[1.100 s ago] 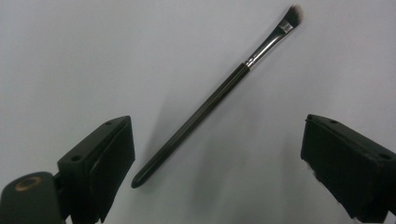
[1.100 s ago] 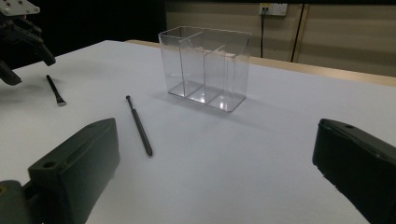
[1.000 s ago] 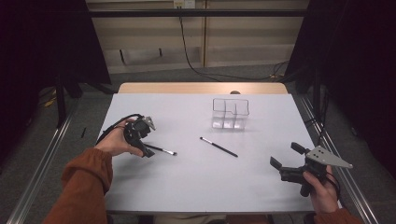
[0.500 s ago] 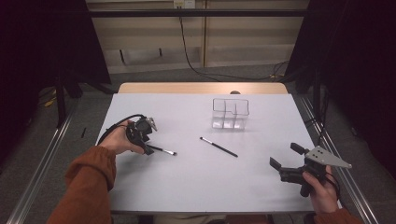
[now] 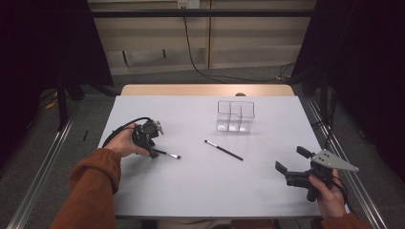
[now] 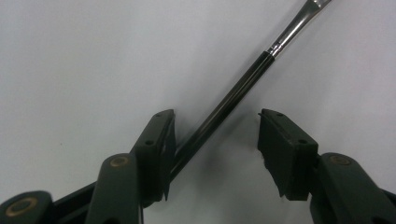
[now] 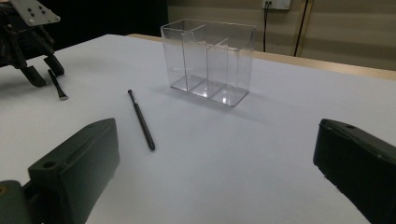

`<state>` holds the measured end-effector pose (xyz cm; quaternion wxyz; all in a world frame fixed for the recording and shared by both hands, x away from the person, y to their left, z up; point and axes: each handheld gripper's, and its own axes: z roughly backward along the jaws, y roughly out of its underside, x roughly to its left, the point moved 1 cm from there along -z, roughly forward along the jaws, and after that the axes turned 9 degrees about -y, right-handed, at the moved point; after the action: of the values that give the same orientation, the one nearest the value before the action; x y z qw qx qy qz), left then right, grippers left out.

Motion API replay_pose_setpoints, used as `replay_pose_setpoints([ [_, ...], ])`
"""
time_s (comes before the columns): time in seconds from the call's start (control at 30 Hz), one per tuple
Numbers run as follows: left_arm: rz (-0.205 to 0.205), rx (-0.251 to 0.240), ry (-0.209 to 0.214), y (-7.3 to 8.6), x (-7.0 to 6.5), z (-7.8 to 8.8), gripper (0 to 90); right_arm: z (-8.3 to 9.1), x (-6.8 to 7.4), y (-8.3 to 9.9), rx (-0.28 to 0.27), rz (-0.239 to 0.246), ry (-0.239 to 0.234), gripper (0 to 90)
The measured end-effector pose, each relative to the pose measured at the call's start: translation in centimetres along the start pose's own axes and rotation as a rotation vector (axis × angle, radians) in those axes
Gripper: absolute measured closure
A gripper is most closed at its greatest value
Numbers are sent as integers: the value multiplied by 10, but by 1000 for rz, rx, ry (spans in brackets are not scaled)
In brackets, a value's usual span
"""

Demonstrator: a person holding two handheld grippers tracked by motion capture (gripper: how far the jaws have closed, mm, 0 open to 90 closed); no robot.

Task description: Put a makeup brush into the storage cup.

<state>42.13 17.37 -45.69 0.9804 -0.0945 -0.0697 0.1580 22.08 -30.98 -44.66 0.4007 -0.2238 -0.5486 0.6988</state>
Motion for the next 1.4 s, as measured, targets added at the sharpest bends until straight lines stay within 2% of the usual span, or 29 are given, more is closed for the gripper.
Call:
replay_pose_setpoints([
  [0.07, 1, 11, -7, -1, 0, 0, 476, 0, 0, 0, 0, 0, -2, 0],
  [0.13, 10, 20, -12, -2, 0, 0, 523, 0, 0, 0, 4, 3, -3, 1],
  [0.37, 4, 42, -1, -5, 0, 0, 593, 0, 0, 1, 13, 2, -5, 0],
  [0.57, 4, 49, 12, -6, 0, 1, 802, 0, 1, 1, 18, 3, -3, 0],
  [0.63, 5, 49, 14, -6, 0, 1, 840, 0, 1, 1, 19, 4, -3, 0],
  [0.83, 11, 46, 9, -5, 0, 2, 842, 0, 0, 2, 21, 4, -2, 0],
  [0.97, 31, 44, 3, -5, -1, 2, 842, -1, 0, 1, 22, 2, -3, 0],
  [1.13, 25, 35, -15, -4, -3, 3, 843, -1, 0, 1, 20, 3, -5, 0],
  [1.2, 52, 21, -13, -2, -3, 3, 844, -1, 0, 1, 21, 2, -5, 0],
  [1.4, 92, 3, -4, 1, -2, 4, 844, -1, 0, 1, 20, 0, -5, 2],
])
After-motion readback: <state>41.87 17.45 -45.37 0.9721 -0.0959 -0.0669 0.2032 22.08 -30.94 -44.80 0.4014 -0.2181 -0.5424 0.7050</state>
